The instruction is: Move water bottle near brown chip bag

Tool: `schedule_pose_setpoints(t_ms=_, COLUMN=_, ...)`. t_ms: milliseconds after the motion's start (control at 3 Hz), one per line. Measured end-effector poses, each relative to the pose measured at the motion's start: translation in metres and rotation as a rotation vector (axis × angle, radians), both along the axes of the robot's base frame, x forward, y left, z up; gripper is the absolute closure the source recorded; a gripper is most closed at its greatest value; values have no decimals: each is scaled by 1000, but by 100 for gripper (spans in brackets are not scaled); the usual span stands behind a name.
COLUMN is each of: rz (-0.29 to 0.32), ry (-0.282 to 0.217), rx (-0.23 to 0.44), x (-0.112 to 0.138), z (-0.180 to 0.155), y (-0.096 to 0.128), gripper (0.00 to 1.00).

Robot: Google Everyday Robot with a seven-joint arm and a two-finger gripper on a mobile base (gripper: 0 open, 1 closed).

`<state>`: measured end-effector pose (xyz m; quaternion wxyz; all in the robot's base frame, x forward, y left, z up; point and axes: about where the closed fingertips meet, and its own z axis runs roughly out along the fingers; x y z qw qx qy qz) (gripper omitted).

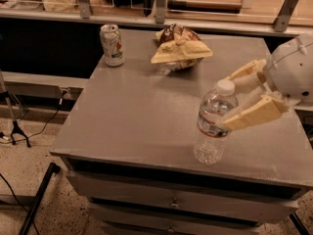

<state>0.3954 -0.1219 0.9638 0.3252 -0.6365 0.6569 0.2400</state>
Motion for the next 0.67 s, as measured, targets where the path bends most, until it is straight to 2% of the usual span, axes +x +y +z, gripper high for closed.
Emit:
schedule_pose_setpoints(t_ms=333, rz=1, ry=-4, rx=-2, x=-1, z=1, y=2, gripper=100)
schedule_pose_setpoints(t_ms=667, rz=4, ry=-9, rx=-11, x=0, z=3, y=3, gripper=100)
